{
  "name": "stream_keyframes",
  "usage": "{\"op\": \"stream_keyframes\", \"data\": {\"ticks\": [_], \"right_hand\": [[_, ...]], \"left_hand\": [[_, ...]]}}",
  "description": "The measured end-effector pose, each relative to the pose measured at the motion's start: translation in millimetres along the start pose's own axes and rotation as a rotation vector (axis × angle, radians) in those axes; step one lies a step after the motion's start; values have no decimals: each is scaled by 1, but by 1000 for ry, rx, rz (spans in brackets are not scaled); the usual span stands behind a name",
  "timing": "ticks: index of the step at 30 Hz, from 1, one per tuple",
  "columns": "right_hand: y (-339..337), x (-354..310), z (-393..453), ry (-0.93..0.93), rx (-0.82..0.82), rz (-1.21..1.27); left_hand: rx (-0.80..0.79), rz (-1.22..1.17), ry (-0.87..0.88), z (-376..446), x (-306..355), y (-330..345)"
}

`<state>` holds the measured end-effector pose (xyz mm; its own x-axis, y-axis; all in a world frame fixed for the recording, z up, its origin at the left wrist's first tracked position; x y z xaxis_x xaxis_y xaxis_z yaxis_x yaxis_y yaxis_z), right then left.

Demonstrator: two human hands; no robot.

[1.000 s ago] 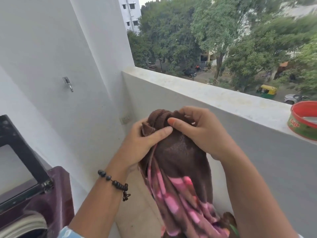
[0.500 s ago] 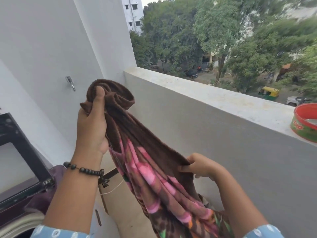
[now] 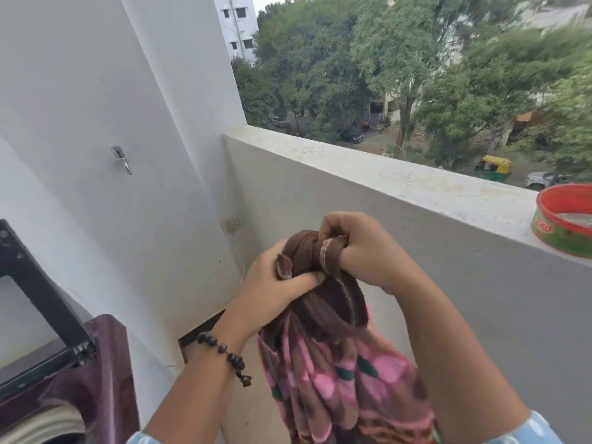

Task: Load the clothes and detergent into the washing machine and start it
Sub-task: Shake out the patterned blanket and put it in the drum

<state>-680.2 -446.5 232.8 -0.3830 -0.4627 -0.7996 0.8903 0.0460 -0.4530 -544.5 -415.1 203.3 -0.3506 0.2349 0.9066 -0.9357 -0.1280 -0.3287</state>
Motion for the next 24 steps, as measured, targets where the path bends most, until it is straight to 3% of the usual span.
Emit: {"op": "stream_keyframes", "data": {"ticks": [2, 4, 7, 9, 12, 16, 19, 21, 24], "right_hand": [[0, 5, -3, 38, -43, 38], [7, 16, -8, 111, -228, 1], [24, 52, -25, 218, -534, -237], [32, 82, -33, 263, -579, -385], [36, 96, -34, 298, -488, -291], [40, 32, -27, 123, -408, 325], [43, -14, -27, 24, -475, 654], [46, -20, -31, 55, -546, 639], [63, 15, -36, 144, -634, 219]], "left_hand": [[100, -10, 64, 3, 9, -14], [255, -80, 93, 6, 22, -37], [543, -373, 53, 12, 33, -89], [629, -553, 50, 15, 34, -125], [558, -700, 42, 13, 42, -142], [381, -404, 121, 2, 60, -108], [243, -282, 201, 1, 63, -83], [273, -284, 197, 2, 62, -86], [403, -340, 185, 2, 63, -101]]}}
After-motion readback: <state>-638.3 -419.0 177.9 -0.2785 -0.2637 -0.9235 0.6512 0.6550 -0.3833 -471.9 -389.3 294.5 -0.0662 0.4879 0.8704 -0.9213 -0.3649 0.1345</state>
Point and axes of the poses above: each hand's wrist, its own z-axis towards the middle knuckle, its own y-axis out of the palm, x = y × z, the point moved 7 cm from there along z, towards the middle knuckle, and after that the axes turned 8 degrees about x, right-handed, at the moved point
